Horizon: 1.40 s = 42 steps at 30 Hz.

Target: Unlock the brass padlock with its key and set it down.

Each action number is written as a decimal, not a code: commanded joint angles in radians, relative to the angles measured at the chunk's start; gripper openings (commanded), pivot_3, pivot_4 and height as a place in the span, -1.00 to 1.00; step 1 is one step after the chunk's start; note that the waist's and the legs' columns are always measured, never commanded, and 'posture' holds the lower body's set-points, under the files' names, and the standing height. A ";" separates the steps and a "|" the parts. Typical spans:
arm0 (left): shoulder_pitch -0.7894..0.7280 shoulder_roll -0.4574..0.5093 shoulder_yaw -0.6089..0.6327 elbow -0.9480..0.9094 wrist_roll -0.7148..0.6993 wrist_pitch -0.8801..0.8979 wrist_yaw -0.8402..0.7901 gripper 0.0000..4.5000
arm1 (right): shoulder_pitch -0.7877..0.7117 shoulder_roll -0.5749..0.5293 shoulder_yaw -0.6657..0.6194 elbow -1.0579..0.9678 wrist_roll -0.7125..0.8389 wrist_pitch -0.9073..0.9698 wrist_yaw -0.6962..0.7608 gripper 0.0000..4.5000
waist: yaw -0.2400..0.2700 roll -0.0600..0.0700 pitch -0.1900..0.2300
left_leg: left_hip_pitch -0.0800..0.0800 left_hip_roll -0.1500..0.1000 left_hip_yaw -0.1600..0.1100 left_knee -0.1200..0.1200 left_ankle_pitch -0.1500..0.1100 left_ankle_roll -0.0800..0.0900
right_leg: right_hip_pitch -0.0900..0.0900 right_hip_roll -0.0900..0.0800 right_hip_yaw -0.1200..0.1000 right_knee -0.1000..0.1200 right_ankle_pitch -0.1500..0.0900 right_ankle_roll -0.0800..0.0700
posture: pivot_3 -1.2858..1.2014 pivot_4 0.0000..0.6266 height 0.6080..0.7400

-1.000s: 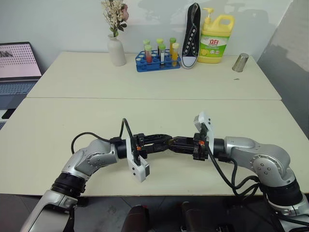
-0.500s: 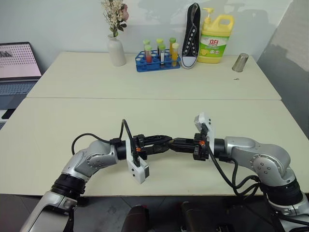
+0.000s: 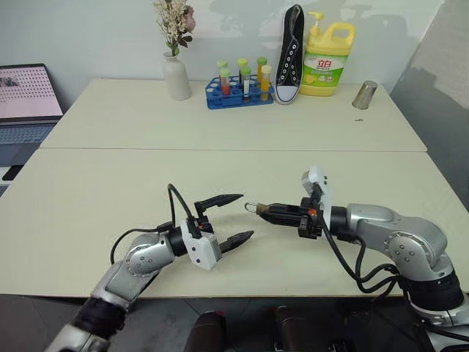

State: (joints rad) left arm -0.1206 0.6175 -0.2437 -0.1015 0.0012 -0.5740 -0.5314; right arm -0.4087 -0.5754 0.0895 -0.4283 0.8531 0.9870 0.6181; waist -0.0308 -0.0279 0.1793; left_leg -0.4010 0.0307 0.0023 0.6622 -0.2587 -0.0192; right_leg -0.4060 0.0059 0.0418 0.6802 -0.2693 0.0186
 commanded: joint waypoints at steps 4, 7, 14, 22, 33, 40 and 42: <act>-0.023 -0.047 0.104 -0.151 -0.159 0.294 0.017 1.00 | 0.013 -0.051 -0.047 -0.032 -0.027 -0.052 0.059 -0.94 | 0.003 0.000 0.000 | 0.001 0.000 0.000 0.000 0.000 0.000 | 0.000 0.001 0.000 0.000 0.000 0.000 | 0.03 -0.52 1.00; -0.107 -0.079 0.113 -0.134 -0.219 0.423 -0.015 1.00 | 0.026 -0.075 -0.030 -0.061 -0.049 -0.071 0.087 -0.94 | 0.006 0.000 0.000 | 0.000 -0.001 -0.001 0.001 0.000 0.000 | 0.001 0.003 0.000 0.000 0.000 0.000 | 0.03 -0.52 1.00; -0.194 -0.097 0.077 -0.098 -0.367 0.635 -0.207 0.45 | 0.032 -0.089 -0.025 -0.104 -0.056 -0.088 0.133 -0.94 | 0.000 0.000 0.000 | 0.000 -0.001 0.000 0.000 0.000 0.000 | 0.000 0.006 0.001 0.000 0.000 0.000 | 0.03 -0.52 1.00; -0.241 -0.049 0.090 -0.079 -0.433 0.731 -0.420 -0.67 | 0.029 -0.104 -0.040 -0.107 -0.056 -0.081 0.161 -0.94 | 0.000 0.000 0.000 | 0.000 -0.001 0.000 0.000 0.000 0.000 | 0.000 0.007 0.000 0.000 0.000 0.000 | 0.03 -0.52 1.00; -0.195 -0.063 0.082 -0.132 -0.437 0.805 -0.469 -1.00 | 0.030 -0.099 -0.040 -0.113 -0.044 -0.080 0.169 -0.94 | 0.001 0.000 0.000 | 0.000 -0.001 -0.001 0.000 0.000 0.000 | 0.000 0.006 0.001 -0.001 0.000 0.000 | 0.03 -0.52 1.00; -0.200 -0.110 0.085 -0.112 -0.401 0.772 -0.441 -1.00 | 0.028 -0.096 -0.040 -0.116 -0.022 -0.064 0.175 -0.94 | 0.002 0.000 0.000 | 0.000 -0.001 0.000 0.000 0.000 0.000 | 0.000 0.006 0.002 -0.001 0.000 0.000 | 0.03 -0.52 1.00; -0.196 -0.114 0.085 -0.114 -0.397 0.771 -0.441 -1.00 | 0.029 -0.097 -0.041 -0.117 -0.019 -0.062 0.175 -0.94 | 0.001 0.000 0.000 | 0.000 -0.001 0.000 0.000 0.000 0.000 | 0.000 0.006 0.002 -0.001 0.000 0.000 | 0.03 -0.52 1.00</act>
State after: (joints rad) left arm -0.3145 0.5089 -0.1641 -0.1954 -0.3999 0.2125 -0.9730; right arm -0.3696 -0.6687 0.0713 -0.5060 0.8116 0.9287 0.7845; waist -0.0294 -0.0283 0.1796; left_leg -0.4008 0.0300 0.0021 0.6624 -0.2586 -0.0192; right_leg -0.4059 0.0123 0.0435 0.6795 -0.2697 0.0189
